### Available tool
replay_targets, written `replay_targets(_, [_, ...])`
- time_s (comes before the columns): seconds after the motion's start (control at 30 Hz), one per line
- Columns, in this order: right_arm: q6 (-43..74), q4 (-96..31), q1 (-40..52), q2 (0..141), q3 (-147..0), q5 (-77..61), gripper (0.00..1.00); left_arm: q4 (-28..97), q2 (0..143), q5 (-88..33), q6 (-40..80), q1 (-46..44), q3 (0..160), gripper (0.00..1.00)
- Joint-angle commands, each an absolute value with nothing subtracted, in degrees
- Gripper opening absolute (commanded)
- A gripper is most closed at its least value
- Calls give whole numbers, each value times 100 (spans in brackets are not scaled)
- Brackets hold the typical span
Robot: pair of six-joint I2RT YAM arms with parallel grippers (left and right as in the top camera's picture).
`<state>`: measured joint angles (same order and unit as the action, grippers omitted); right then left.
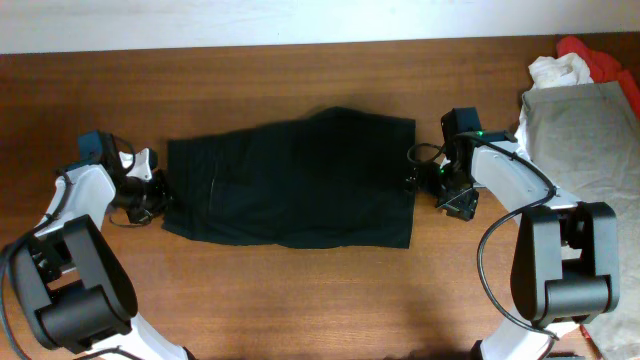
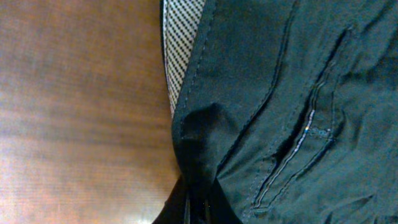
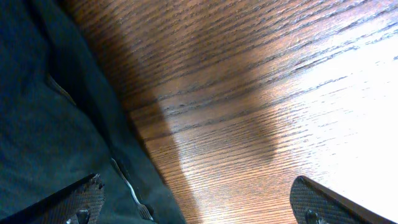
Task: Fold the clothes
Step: 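Stretch the pants between both grippers, pulling the left end outward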
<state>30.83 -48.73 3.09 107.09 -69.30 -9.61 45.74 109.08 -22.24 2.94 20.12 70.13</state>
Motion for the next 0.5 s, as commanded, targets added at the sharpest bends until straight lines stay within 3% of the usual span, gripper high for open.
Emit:
replay_targets(0.0, [3024, -4856, 336, 10720, -6936, -950, 99, 4821, 10774, -1990, 836, 2014, 6973, 0])
replay_targets(0.47, [3024, -4764, 338, 10720, -6936, -1037, 99, 5310, 10731, -1409, 934, 2016, 6995, 0])
